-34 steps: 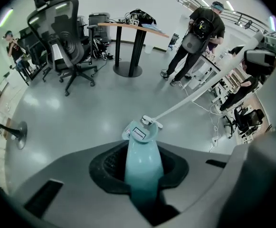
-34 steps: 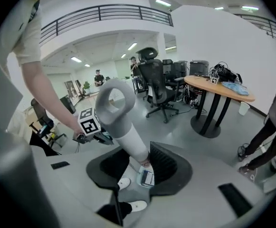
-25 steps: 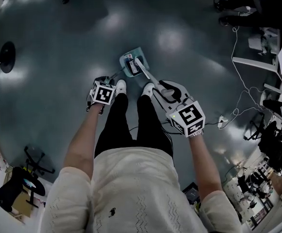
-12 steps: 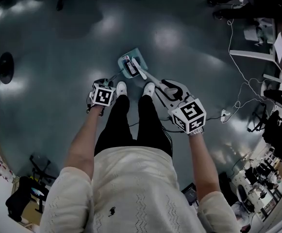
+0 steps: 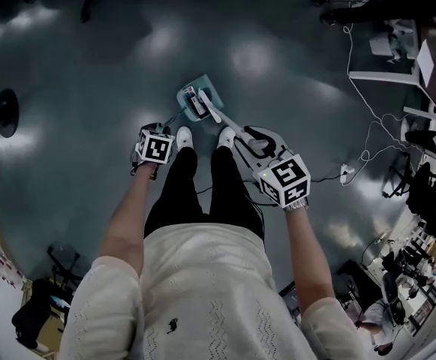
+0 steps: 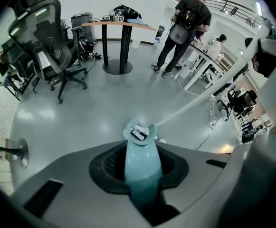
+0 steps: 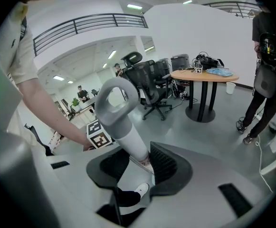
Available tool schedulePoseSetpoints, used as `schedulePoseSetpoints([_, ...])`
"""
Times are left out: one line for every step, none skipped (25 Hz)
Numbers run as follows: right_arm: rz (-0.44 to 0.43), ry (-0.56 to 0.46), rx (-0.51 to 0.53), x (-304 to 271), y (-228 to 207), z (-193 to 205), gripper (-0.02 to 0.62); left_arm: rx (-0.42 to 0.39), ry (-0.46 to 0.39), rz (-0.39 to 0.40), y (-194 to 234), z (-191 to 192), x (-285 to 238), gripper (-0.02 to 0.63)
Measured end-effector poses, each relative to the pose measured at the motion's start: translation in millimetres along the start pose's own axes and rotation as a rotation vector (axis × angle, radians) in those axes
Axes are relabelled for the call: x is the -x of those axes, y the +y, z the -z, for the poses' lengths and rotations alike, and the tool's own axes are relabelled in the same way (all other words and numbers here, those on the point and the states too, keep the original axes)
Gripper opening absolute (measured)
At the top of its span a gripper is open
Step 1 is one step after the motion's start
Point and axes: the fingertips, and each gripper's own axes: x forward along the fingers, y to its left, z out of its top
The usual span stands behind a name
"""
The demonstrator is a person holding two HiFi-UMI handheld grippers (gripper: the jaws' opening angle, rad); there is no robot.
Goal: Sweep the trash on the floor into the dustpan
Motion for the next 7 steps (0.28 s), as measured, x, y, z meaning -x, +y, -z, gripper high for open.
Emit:
schedulePoseSetpoints([0.002, 0.002, -0.002, 1.9, 1.1, 1.5, 0.135, -0.005, 0.006, -0.004, -1.5, 1.9, 0.8, 0.092])
schedulePoseSetpoints([0.002, 0.005, -0.003, 3.2, 2.1, 3.1, 0.135, -0.008, 0.011, -0.004, -3.4, 4.3, 1.9, 0.092])
schedulePoseSetpoints([0.001, 0.008, -0.003, 3.8, 2.6, 4.4, 0.137, -0.01, 0.015, -0.004, -4.9, 6.3, 2.5, 0.091])
schedulePoseSetpoints([0.0, 0.009, -0.004, 4.1, 2.3, 5.1, 0.135, -0.012, 0.019, -0.004, -5.8, 7.7, 2.5, 0.092])
schedulePoseSetpoints([0.0, 0.009, -0.005, 4.4, 1.3, 5.5, 0.135, -0.015, 0.023, -0.004, -6.4, 8.5, 1.9, 0.092])
schedulePoseSetpoints([0.001, 0.008, -0.006, 4.7, -0.3, 5.6, 0.135, -0.018, 0.027, -0.004, -7.0, 8.8, 1.1, 0.091])
schedulePoseSetpoints([0.002, 0.007, -0.007, 5.1, -2.0, 5.7, 0.136, -0.021, 0.032, -0.003, -7.7, 8.9, 0.1, 0.092])
